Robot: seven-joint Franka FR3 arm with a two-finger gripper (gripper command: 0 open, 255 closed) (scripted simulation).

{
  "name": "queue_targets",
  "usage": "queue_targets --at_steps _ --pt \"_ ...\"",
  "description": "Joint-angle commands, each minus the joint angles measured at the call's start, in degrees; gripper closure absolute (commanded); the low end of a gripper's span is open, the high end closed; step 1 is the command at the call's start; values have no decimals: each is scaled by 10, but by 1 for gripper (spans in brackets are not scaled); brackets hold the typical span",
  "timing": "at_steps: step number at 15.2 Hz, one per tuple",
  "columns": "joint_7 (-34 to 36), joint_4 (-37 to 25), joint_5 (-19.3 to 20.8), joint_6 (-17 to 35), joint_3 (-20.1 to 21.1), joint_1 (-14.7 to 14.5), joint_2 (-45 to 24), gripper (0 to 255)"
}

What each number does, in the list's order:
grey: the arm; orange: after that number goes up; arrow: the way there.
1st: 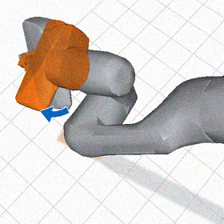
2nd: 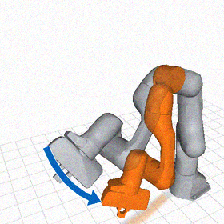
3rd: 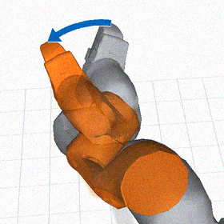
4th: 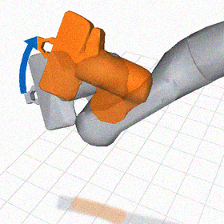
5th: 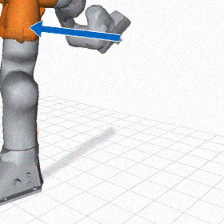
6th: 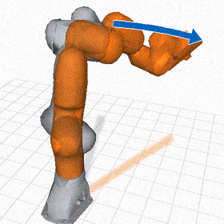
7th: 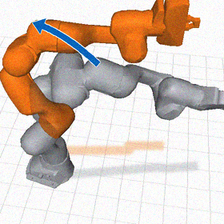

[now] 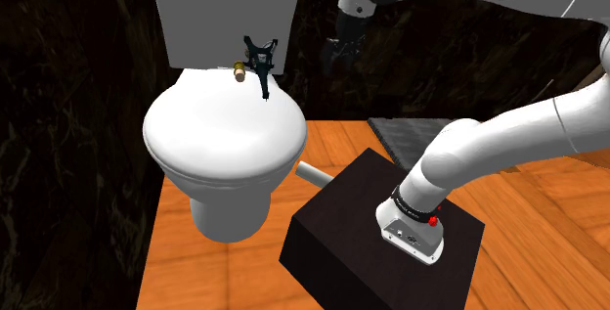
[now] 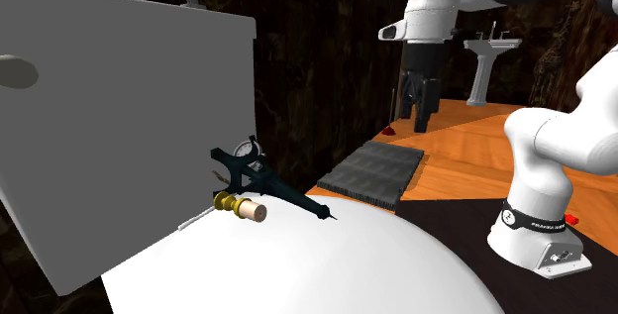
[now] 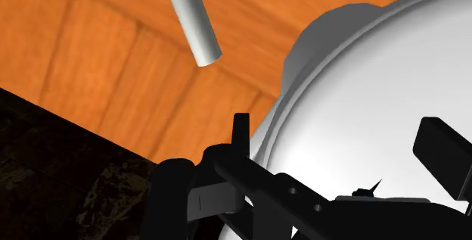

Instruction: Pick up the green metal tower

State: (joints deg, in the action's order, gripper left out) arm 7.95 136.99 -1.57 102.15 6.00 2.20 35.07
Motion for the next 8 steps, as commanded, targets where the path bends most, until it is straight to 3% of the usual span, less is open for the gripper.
queue_targets --at_steps 1,8 --pt "32 -8 1 47 15 6 -40 0" --pt "149 -59 33 168 62 31 -172 0"
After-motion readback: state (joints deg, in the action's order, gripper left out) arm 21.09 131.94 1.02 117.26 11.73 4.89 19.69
